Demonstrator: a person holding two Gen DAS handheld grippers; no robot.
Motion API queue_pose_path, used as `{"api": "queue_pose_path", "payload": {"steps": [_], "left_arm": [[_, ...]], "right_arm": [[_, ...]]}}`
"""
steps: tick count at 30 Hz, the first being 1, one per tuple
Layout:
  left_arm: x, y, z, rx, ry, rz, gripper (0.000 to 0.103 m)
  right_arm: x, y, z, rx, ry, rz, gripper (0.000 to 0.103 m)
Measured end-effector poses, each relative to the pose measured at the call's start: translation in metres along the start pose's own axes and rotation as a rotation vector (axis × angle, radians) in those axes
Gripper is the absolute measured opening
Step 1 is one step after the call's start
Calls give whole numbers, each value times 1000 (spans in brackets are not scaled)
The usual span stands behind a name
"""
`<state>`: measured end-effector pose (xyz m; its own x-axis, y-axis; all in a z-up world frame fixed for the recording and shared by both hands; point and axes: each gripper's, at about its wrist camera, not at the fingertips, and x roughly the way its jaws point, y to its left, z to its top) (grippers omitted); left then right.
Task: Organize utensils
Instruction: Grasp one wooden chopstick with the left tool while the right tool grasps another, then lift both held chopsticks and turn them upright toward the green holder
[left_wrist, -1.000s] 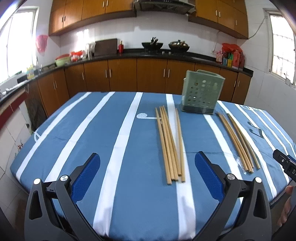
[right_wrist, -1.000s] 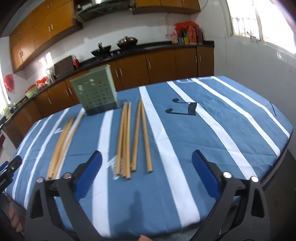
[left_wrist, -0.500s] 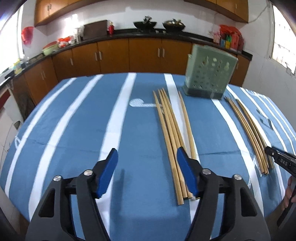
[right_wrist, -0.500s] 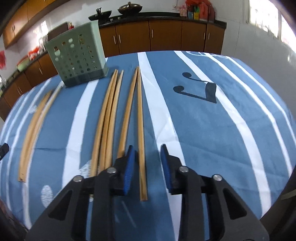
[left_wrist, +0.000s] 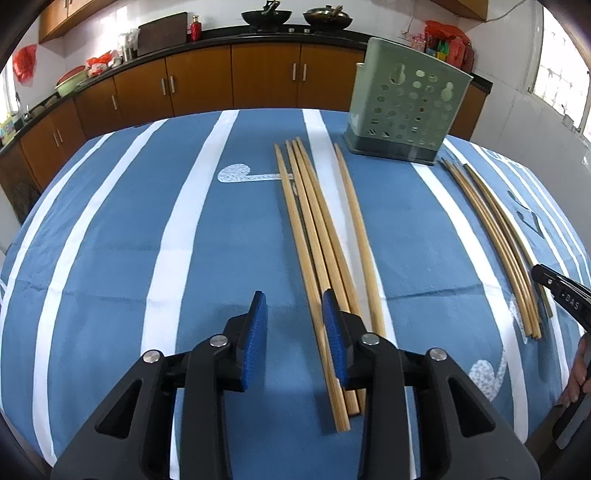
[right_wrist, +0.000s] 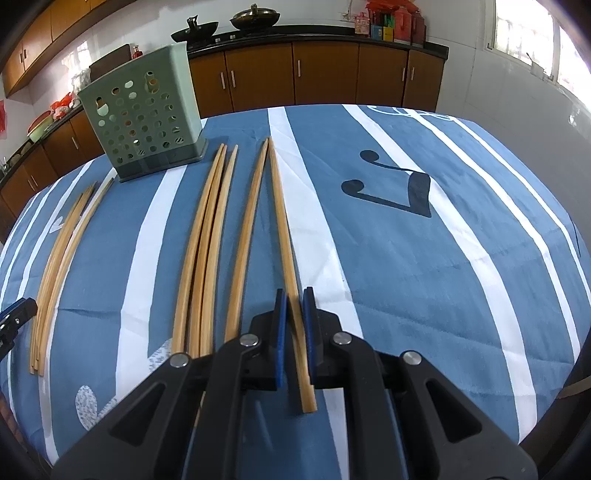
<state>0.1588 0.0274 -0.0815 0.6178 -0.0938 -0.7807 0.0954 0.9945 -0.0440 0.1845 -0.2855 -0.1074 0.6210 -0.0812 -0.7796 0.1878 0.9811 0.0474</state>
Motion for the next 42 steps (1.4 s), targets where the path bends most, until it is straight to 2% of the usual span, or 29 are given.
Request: {"api": "queue_pose_path", "payload": {"steps": [2,5,8,10,16,20,25,42], "left_arm": [[5,1,2,-1,17,10,22],[8,-2,4,24,12,33,21],[12,-4,8,44,12,53,10],[17,0,14,39,14,64,7],[36,29,40,-4,9,97,7],[44,47,51,-34,-12,48,7],[42,53,49,-57,-21,4,8],[27,54,30,-51,-23,4,8]], "right_arm": [[1,1,2,1,4,1,11],[4,3,5,-3,10,5,12],[7,7,9,-21,9,3,11],[10,8,12,-27,7,9,8],[29,-1,36,-2,-8,8,8],[41,-8,51,8,-30,-22,8],[44,-10,55,19,-30,-13,8],[30,-9,38,-7,-25,-2,16]]}}
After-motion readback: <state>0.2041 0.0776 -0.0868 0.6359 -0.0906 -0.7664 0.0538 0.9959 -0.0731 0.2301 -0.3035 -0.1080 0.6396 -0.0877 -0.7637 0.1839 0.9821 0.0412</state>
